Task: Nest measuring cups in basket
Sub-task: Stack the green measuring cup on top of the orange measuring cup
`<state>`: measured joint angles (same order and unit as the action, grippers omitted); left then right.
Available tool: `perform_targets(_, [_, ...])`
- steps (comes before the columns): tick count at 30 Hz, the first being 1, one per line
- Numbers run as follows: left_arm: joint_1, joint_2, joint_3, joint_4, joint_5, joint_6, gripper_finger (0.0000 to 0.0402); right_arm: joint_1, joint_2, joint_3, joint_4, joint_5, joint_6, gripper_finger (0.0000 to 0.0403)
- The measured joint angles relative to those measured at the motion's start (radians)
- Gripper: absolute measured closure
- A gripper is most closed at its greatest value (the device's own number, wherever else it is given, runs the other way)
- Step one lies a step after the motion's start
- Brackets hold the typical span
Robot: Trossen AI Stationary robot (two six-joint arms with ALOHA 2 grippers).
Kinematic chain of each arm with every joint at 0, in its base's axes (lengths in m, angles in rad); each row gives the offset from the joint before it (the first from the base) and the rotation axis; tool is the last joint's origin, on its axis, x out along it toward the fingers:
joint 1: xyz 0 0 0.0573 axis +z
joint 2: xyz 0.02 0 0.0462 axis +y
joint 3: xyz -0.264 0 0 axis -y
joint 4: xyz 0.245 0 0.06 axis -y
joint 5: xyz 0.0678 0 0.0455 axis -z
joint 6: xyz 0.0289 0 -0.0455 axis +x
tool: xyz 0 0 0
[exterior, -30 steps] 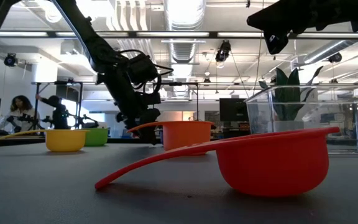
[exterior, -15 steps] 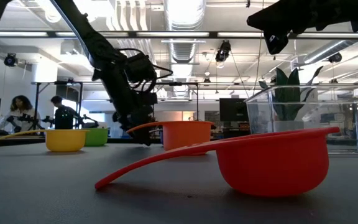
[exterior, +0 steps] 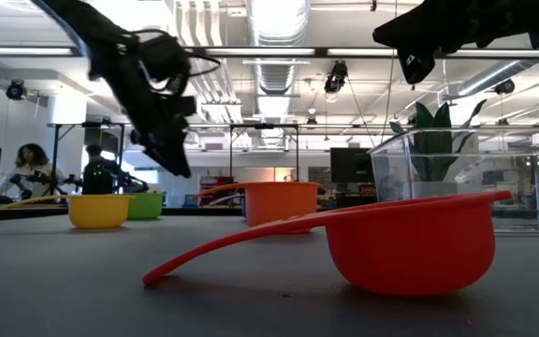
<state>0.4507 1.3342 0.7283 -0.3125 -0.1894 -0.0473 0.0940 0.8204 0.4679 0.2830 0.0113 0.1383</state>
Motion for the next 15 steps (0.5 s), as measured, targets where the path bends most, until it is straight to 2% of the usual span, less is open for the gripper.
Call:
perform_targets(4, [0.008,-0.127,-0.094,-0.033,-0.097,-0.015,0.0123,0.000,0.000,0.000,0.002,0.000,-0.005,0.0394])
perform_targets(8, [0.030,-0.218,-0.151,-0.057,-0.136,-0.041,0.0123,0.000,0.000,0.000,0.003,0.000,-0.007,0.0394])
perform_targets(15, [0.096,-0.245,-0.180,-0.063,-0.168,-0.044,0.0123,0.000,0.000,0.000,0.005,-0.001,-0.032,0.0394])
